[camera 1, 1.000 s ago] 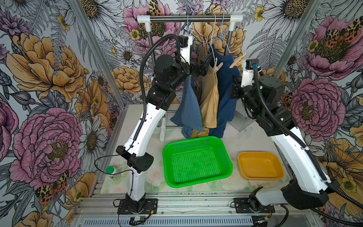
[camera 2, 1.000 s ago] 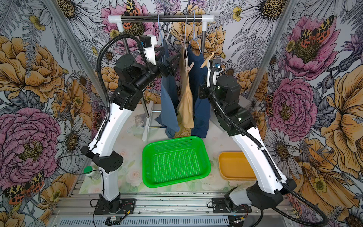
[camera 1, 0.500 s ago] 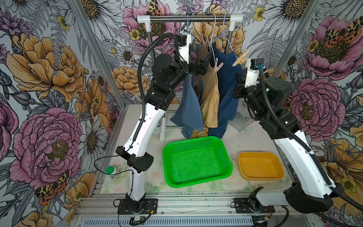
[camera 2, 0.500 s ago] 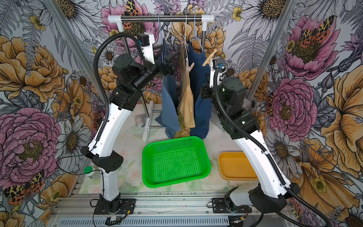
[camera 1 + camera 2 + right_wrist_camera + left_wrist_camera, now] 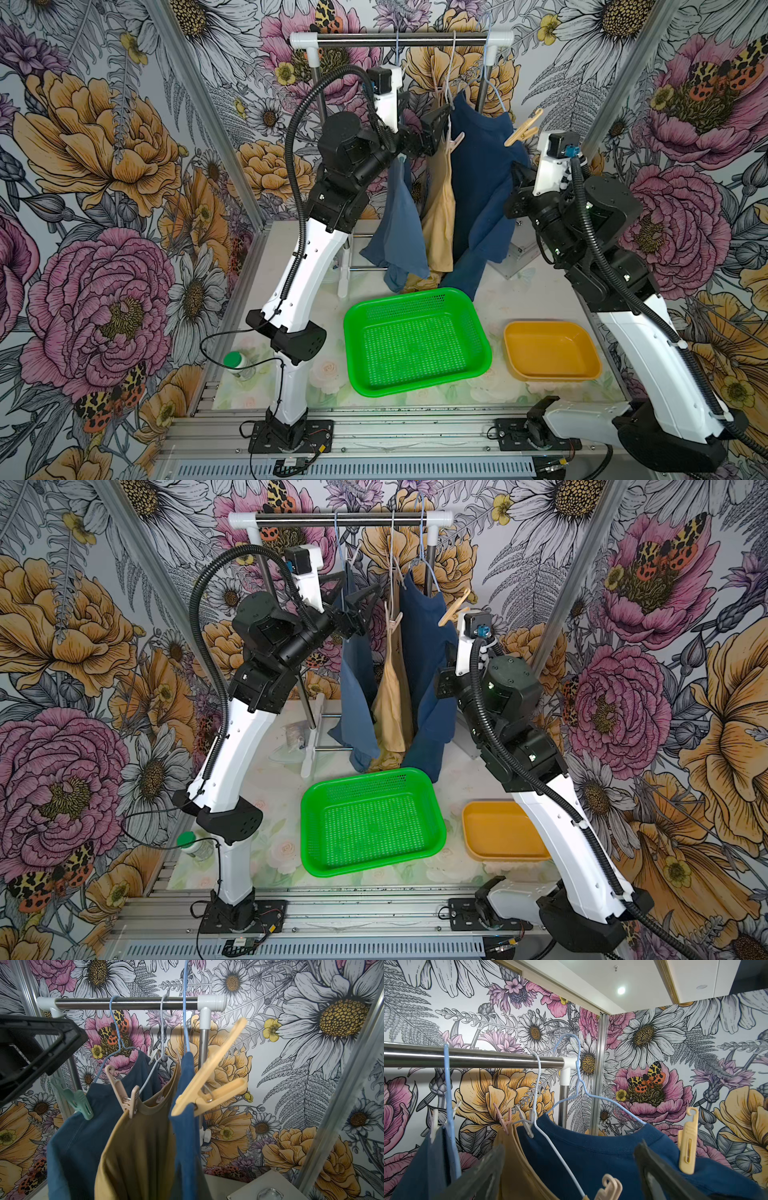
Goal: Remove the clothespins securing t-shirts to the hanger
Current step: Pick up the hanger from the clothes rail.
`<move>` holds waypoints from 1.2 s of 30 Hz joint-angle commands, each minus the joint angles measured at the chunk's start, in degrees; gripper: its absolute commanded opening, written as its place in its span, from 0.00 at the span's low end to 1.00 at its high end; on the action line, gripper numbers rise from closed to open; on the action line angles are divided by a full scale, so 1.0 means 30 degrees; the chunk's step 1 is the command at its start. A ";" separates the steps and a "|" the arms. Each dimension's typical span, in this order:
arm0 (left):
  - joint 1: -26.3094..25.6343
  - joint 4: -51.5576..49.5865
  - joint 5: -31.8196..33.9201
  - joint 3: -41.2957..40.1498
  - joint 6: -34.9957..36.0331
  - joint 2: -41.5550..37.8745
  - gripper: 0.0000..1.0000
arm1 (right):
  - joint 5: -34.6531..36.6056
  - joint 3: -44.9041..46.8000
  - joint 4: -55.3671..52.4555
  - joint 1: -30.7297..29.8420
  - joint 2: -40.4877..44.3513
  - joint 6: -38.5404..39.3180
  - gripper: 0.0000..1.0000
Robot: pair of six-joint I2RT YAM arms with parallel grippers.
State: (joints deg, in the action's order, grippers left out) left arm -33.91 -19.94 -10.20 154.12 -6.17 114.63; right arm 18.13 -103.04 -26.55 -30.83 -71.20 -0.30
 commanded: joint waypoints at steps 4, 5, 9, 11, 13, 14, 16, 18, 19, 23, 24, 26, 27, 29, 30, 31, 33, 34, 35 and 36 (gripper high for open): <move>-0.0151 -0.0050 -0.0726 0.0362 -0.0622 0.0113 0.98 | -0.0478 0.0349 0.2159 -0.0124 0.1478 0.0216 0.00; -0.0166 -0.0061 -0.0790 0.0267 -0.0661 0.0068 0.98 | -0.0450 0.0457 0.2168 -0.0124 0.1687 0.0225 0.00; -0.0243 -0.0061 -0.1203 -0.0510 -0.0951 -0.0404 0.98 | -0.0454 0.0824 0.2168 -0.0124 0.2512 0.0279 0.00; -0.0392 -0.0054 -0.1365 -0.1123 -0.0919 -0.0770 0.98 | -0.0532 0.0895 0.2168 -0.0127 0.2901 0.0303 0.00; -0.0631 -0.0059 -0.1388 -0.1756 -0.0687 -0.1178 0.98 | -0.0557 0.1014 0.2128 -0.0125 0.3283 0.0438 0.00; -0.0748 -0.0057 -0.1354 -0.2089 -0.0571 -0.1396 0.98 | -0.0525 0.1062 0.2139 -0.0124 0.3517 0.0500 0.00; -0.0862 -0.0060 -0.1349 -0.2728 -0.0505 -0.1881 0.98 | -0.0445 0.1149 0.2119 -0.0139 0.3928 0.0789 0.00; -0.0945 -0.0061 -0.1247 -0.3598 -0.0464 -0.2478 0.98 | -0.0419 0.1200 0.2134 -0.0124 0.4390 0.1067 0.00; -0.0999 -0.0046 -0.1220 -0.3985 -0.0433 -0.2766 0.98 | -0.0352 0.1230 0.2123 -0.0125 0.4559 0.1246 0.00; -0.1193 -0.0032 -0.0997 -0.5673 -0.0151 -0.4279 0.98 | -0.0022 0.1567 0.2091 -0.0129 0.5523 0.1806 0.00; -0.1286 -0.0029 -0.0939 -0.6085 -0.0061 -0.4585 0.98 | -0.0102 0.1649 0.2094 -0.0125 0.5801 0.1825 0.00; -0.1533 -0.0032 -0.0808 -0.6770 0.0176 -0.5073 0.98 | -0.0291 0.1767 0.2075 -0.0128 0.6341 0.1743 0.00; -0.1654 -0.0032 -0.0734 -0.7087 0.0307 -0.5331 0.98 | -0.0401 0.1810 0.2024 -0.0128 0.6638 0.1699 0.00; -0.1926 -0.0031 -0.0507 -0.7671 0.0570 -0.5745 0.98 | -0.0565 0.1887 0.1758 -0.0124 0.7134 0.1622 0.00; -0.2066 -0.0032 -0.0396 -0.7951 0.0638 -0.5951 0.99 | -0.0614 0.1887 0.1588 -0.0124 0.7412 0.1622 0.00; -0.2150 -0.0031 -0.0361 -0.8171 0.0714 -0.6086 0.99 | -0.0623 0.1872 0.1441 -0.0128 0.7620 0.1622 0.00; -0.2344 -0.0031 -0.0250 -0.8634 0.0847 -0.6389 0.99 | -0.0644 0.1840 0.1175 -0.0120 0.8206 0.1612 0.00; -0.2425 -0.0046 -0.0156 -0.8822 0.0883 -0.6555 0.99 | -0.0726 0.1801 0.1043 -0.0123 0.8394 0.1614 0.00; -0.2517 -0.0032 -0.0041 -0.9048 0.0969 -0.6762 0.99 | -0.0846 0.1730 0.0870 -0.0117 0.8620 0.1636 0.00; -0.2632 -0.0017 0.0151 -0.9308 0.1075 -0.6955 0.99 | -0.1035 0.1608 0.0634 -0.0115 0.8796 0.1639 0.00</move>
State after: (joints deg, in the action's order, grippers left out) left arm -41.21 -19.92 -12.23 128.22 -4.71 95.24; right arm 16.80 -96.77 -27.68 -30.83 -47.27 4.01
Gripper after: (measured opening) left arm 0.986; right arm 0.057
